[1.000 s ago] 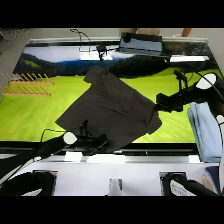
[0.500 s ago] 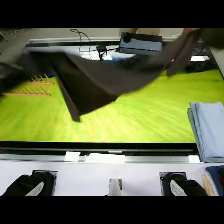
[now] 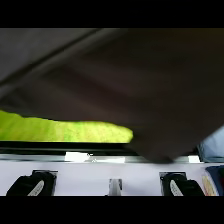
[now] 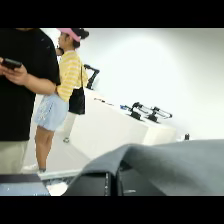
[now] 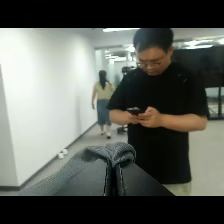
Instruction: Fold the shirts.
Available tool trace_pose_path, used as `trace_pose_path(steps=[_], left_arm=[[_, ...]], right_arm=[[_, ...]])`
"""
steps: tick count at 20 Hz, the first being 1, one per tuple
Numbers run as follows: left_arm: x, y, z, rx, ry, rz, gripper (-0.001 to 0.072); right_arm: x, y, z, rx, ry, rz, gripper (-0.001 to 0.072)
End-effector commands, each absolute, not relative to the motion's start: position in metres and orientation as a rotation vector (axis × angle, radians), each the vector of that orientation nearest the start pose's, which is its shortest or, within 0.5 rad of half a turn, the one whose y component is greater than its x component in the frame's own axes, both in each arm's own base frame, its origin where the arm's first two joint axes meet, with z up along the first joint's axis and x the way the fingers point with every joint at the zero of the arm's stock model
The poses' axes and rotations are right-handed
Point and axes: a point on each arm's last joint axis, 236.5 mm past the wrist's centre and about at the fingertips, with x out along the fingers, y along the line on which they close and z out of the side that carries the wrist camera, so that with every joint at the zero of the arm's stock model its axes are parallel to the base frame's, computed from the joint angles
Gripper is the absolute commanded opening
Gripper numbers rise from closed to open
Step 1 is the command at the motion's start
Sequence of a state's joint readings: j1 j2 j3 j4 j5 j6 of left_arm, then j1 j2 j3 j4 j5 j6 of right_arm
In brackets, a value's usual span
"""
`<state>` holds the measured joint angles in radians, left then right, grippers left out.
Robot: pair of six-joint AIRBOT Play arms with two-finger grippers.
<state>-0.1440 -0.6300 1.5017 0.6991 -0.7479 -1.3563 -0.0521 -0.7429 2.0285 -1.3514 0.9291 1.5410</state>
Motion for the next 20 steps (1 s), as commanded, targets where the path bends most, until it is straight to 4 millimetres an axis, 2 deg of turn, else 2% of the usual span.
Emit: trace_pose_path(steps=[1, 2, 4, 6, 8, 10, 12, 13, 14, 16, 18, 20], left_arm=[[0.236, -0.161, 0.481, -0.425, -0.045, -0.739, 0.0038], [0.248, -0.162, 0.464, -0.471, 0.012, -0.731, 0.0038], [0.276, -0.167, 0.413, -0.537, 0.15, -0.699, 0.0038], [0.305, -0.171, 0.345, -0.569, 0.306, -0.654, 0.0038], [0.329, -0.174, 0.263, -0.638, 0.499, -0.588, 0.0038], [0.35, -0.172, 0.19, -0.7, 0.651, -0.502, 0.0038], [0.373, -0.167, 0.138, -0.766, 0.752, -0.411, 0.0038], [0.383, -0.166, 0.12, -0.773, 0.787, -0.384, 0.0038], [0.393, -0.163, 0.102, -0.783, 0.817, -0.352, 0.0039], [0.406, -0.156, 0.07, -0.804, 0.876, -0.298, 0.0039], [0.412, -0.152, 0.04, -0.814, 0.938, -0.26, 0.004], [0.411, -0.155, 0.015, -0.818, 1.003, -0.242, 0.004]], right_arm=[[0.178, 0.021, 0.595, 0.028, -0.309, 0.087, 0.0024], [0.19, 0.019, 0.585, 0.024, -0.263, 0.077, 0.0025], [0.232, 0.014, 0.546, 0.018, -0.089, 0.061, 0.0025], [0.288, 0.013, 0.477, 0.022, 0.187, 0.064, 0.0025], [0.354, 0.01, 0.39, 0.044, 0.481, 0.067, 0.0025], [0.418, 0.015, 0.312, 0.115, 0.677, 0.085, 0.0025], [0.472, 0.037, 0.252, 0.262, 0.782, 0.141, 0.0025], [0.496, 0.052, 0.227, 0.351, 0.818, 0.182, 0.0025], [0.513, 0.066, 0.204, 0.445, 0.856, 0.218, 0.0025], [0.532, 0.089, 0.166, 0.592, 0.94, 0.267, 0.0025], [0.538, 0.099, 0.132, 0.664, 1.026, 0.281, 0.0026], [0.532, 0.107, 0.092, 0.651, 1.148, 0.279, 0.0026]])
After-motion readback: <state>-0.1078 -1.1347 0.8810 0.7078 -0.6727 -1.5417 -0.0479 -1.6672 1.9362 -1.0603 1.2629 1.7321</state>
